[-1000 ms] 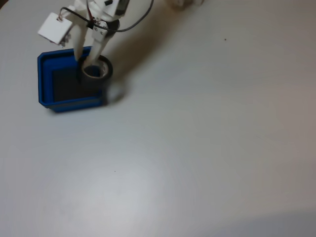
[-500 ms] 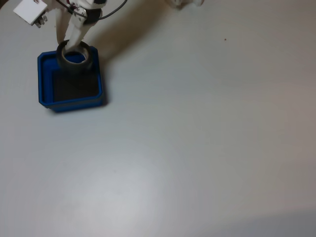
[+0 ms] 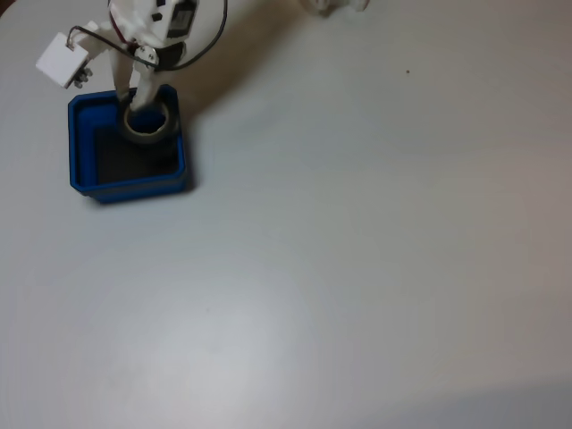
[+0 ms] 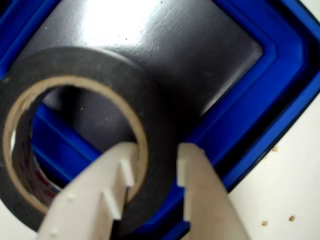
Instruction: Pick the black tape roll and drop it in the blue box
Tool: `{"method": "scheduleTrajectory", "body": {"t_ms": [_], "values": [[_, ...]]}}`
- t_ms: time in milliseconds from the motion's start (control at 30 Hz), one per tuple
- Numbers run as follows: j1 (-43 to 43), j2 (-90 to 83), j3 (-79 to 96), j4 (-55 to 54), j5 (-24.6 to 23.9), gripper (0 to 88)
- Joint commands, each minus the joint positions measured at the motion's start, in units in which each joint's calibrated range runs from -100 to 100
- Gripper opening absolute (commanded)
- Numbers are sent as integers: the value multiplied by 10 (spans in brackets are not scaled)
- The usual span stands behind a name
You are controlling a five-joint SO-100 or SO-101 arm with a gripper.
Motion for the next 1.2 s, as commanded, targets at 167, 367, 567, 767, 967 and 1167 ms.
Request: {"method": "scheduleTrajectory", "body": {"t_ms": [167, 367, 567, 767, 967, 1167], "values": [[1, 30, -39, -82, 3, 12], [1, 44, -39, -88, 3, 12], [-5, 44, -37, -88, 4, 13], [-5, 44, -36, -87, 4, 14], [-10, 44, -36, -86, 5, 14], [-24, 44, -36, -80, 5, 20]]}}
